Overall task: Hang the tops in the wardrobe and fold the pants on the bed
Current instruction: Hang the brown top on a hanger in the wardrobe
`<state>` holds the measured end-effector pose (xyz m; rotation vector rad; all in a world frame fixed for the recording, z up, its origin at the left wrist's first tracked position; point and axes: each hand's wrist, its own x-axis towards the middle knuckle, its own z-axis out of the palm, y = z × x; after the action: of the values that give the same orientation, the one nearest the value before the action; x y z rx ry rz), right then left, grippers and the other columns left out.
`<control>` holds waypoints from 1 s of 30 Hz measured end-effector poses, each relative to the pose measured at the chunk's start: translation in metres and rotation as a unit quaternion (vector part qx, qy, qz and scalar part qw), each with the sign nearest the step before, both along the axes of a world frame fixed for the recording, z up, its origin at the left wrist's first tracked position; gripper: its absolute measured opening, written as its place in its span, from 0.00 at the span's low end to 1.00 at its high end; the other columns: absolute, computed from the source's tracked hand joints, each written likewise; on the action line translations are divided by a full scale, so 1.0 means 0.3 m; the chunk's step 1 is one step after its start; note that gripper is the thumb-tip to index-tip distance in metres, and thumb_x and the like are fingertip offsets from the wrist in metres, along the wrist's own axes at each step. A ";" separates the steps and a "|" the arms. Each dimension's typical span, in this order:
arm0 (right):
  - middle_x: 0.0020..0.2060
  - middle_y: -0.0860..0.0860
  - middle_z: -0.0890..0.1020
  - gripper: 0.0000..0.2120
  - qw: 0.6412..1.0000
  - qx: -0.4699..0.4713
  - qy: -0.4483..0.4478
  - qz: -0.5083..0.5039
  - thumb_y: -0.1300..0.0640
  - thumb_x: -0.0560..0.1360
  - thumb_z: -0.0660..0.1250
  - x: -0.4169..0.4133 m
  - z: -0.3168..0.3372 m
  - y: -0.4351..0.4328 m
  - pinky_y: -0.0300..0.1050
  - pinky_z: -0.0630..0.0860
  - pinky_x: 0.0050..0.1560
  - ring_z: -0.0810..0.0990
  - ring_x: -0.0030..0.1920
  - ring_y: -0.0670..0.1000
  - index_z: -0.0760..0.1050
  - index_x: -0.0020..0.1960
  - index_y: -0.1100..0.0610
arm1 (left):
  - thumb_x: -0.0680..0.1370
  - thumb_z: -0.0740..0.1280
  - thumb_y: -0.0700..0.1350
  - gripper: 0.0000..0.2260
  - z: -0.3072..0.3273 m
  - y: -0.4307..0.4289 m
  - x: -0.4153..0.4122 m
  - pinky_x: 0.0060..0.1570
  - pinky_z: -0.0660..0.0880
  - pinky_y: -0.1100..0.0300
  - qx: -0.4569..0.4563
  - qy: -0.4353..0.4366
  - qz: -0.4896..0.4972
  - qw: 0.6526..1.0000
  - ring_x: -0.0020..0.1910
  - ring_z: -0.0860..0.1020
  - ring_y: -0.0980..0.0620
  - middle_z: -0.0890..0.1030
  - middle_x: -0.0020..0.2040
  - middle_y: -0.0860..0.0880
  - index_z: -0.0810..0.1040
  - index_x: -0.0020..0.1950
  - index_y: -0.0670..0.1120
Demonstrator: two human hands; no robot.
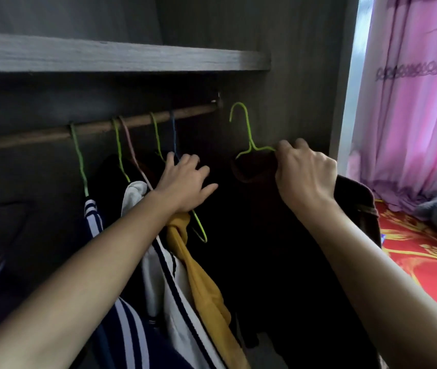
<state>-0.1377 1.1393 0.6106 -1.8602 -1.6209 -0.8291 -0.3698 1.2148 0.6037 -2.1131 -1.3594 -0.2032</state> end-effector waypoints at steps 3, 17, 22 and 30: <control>0.46 0.57 0.78 0.08 0.998 0.046 0.032 0.021 0.58 0.78 0.63 -0.038 0.058 0.069 0.45 0.57 0.29 0.82 0.40 0.63 0.75 0.56 0.56 | 0.77 0.63 0.60 0.28 0.070 0.002 -0.047 0.73 0.52 0.38 0.127 -0.060 0.029 0.990 0.76 0.56 0.39 0.60 0.77 0.38 0.66 0.74 0.49; 0.51 0.55 0.82 0.13 0.975 -0.069 0.072 0.196 0.58 0.82 0.59 -0.273 -0.040 0.373 0.48 0.69 0.39 0.83 0.49 0.61 0.73 0.65 0.52 | 0.70 0.67 0.58 0.45 0.128 0.075 -0.235 0.69 0.31 0.40 0.150 -0.100 0.137 0.974 0.79 0.46 0.41 0.47 0.81 0.43 0.49 0.81 0.50; 0.51 0.54 0.81 0.16 0.975 -0.032 0.094 0.197 0.45 0.83 0.56 -0.249 -0.108 0.327 0.47 0.67 0.36 0.83 0.46 0.61 0.73 0.64 0.52 | 0.72 0.65 0.58 0.43 0.127 0.074 -0.237 0.72 0.34 0.37 0.140 -0.113 0.133 0.975 0.79 0.44 0.43 0.45 0.81 0.43 0.48 0.81 0.51; 0.53 0.51 0.81 0.18 0.977 0.000 0.096 0.188 0.45 0.84 0.56 -0.151 -0.175 0.085 0.47 0.71 0.36 0.83 0.44 0.58 0.74 0.67 0.51 | 0.78 0.60 0.61 0.34 0.099 -0.062 -0.176 0.74 0.47 0.34 0.067 -0.195 0.105 0.973 0.79 0.48 0.41 0.52 0.80 0.41 0.55 0.80 0.49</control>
<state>-0.1830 1.1647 0.5580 -1.5085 -1.7680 -0.4707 -0.4227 1.1963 0.6333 -1.8626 -1.7280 -0.6310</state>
